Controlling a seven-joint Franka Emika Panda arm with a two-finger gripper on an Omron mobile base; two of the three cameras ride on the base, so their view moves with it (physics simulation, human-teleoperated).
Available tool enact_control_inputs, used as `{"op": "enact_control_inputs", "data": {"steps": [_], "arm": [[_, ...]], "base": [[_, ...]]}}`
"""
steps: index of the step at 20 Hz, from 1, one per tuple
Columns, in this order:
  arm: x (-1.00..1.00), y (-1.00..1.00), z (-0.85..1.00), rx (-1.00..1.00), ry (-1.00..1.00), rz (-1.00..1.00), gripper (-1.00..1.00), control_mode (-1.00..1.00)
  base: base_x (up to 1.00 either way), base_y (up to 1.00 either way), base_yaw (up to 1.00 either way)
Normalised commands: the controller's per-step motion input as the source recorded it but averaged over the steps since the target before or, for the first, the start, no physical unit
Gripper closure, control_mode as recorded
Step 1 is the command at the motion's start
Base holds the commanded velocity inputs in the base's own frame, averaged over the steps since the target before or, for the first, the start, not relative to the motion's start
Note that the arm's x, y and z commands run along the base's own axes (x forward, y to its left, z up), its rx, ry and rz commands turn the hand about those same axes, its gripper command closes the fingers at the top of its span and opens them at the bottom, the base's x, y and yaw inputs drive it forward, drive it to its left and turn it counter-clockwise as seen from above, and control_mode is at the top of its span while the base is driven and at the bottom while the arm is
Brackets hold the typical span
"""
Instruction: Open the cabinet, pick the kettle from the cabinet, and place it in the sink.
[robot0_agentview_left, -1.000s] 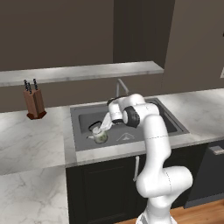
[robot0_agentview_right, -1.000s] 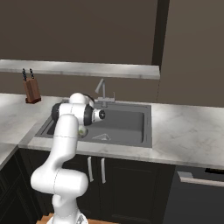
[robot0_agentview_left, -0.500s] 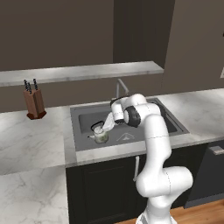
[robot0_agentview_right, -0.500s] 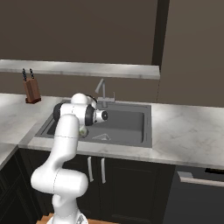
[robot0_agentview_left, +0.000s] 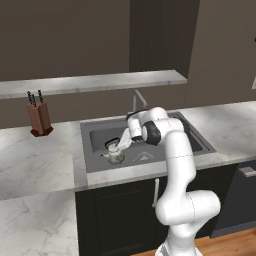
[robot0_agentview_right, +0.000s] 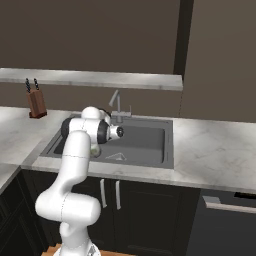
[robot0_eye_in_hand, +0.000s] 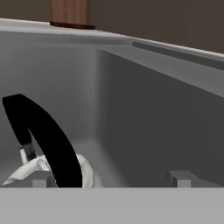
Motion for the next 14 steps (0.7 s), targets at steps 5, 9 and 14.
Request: {"op": "enact_control_inputs", "data": {"steps": [5, 9, 14], "arm": [[0.00, -0.25, -0.02, 0.00, 0.00, 0.00, -1.00, -1.00], [0.00, -0.25, -0.01, 0.00, 0.00, 0.00, -1.00, -1.00], [0.00, -0.04, 0.00, -0.01, 0.00, 0.00, -1.00, -1.00]], "base": [[0.00, 0.00, 0.00], [0.00, 0.00, 0.00], [0.00, 0.00, 0.00]]}}
